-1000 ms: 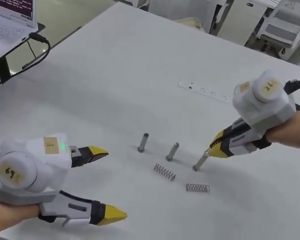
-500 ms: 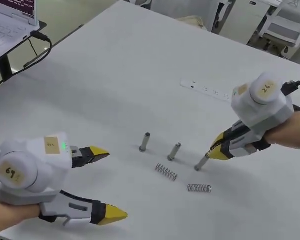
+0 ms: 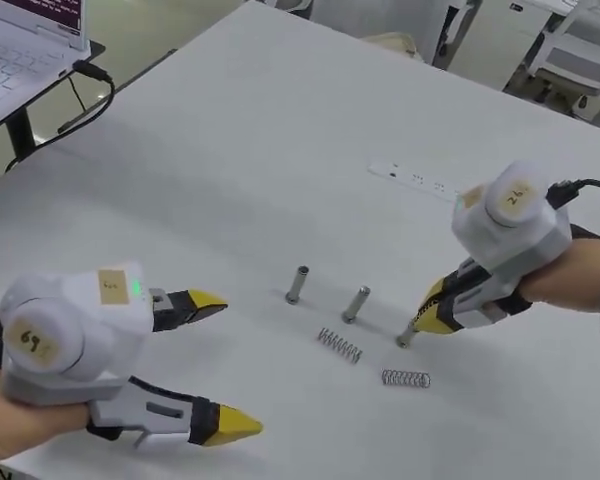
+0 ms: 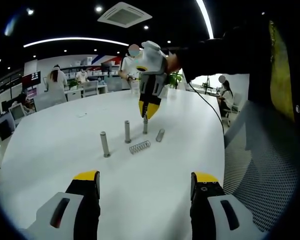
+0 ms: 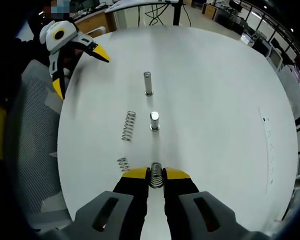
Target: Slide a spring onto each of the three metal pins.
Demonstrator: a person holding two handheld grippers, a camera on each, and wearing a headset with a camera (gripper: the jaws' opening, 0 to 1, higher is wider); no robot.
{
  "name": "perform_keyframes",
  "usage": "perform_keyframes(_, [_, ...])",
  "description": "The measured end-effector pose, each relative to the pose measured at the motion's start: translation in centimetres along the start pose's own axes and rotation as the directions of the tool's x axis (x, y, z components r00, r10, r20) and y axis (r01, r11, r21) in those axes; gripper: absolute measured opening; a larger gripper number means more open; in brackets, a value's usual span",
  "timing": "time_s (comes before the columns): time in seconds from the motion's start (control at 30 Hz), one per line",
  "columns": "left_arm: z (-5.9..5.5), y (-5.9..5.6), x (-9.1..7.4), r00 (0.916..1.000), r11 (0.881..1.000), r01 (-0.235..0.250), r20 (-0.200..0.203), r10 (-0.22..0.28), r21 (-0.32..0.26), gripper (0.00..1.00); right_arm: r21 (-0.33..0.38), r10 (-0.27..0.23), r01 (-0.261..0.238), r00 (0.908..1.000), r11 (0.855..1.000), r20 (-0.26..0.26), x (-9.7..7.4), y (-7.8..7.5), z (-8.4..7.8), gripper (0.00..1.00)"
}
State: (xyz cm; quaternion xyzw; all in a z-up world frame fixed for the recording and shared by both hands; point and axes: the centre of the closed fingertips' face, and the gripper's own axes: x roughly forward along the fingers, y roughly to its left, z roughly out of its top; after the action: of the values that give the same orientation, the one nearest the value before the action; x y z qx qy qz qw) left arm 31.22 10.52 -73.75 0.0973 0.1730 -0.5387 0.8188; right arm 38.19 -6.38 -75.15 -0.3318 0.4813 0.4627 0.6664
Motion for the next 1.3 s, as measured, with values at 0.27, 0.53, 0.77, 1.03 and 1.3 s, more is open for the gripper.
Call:
perform_keyframes(0.27, [0.0, 0.1, -0.1, 1.0000, 1.000, 0.002, 0.000, -0.002, 0.003, 0.70, 0.010, 0.001, -0.001, 1.0000, 1.000, -0.005, 1.1, -0.3, -0.3, 0.08])
perform_keyframes(0.53, [0.1, 0.0, -0.1, 1.0000, 1.000, 0.001, 0.000, -0.001, 0.005, 0.70, 0.017, -0.012, 0.012, 0.9998, 1.000, -0.014, 2.3, -0.6, -0.8, 0.08])
perform_keyframes(0.77, [0.1, -0.1, -0.1, 1.0000, 1.000, 0.004, 0.001, -0.004, 0.004, 0.69, 0.015, -0.024, 0.024, 0.9994, 1.000, -0.024, 2.8, -1.0, -1.2, 0.08])
perform_keyframes(1.03, [0.2, -0.3, -0.1, 1.0000, 1.000, 0.004, -0.001, -0.004, 0.009, 0.69, 0.020, -0.029, 0.029, 0.9994, 0.999, -0.018, 2.9, -1.2, -1.1, 0.09])
perform_keyframes(1.3, [0.1, -0.4, -0.2, 1.0000, 1.000, 0.006, -0.005, -0.006, 0.008, 0.68, 0.024, -0.032, 0.033, 0.9994, 0.999, -0.008, 2.8, -1.2, -1.1, 0.09])
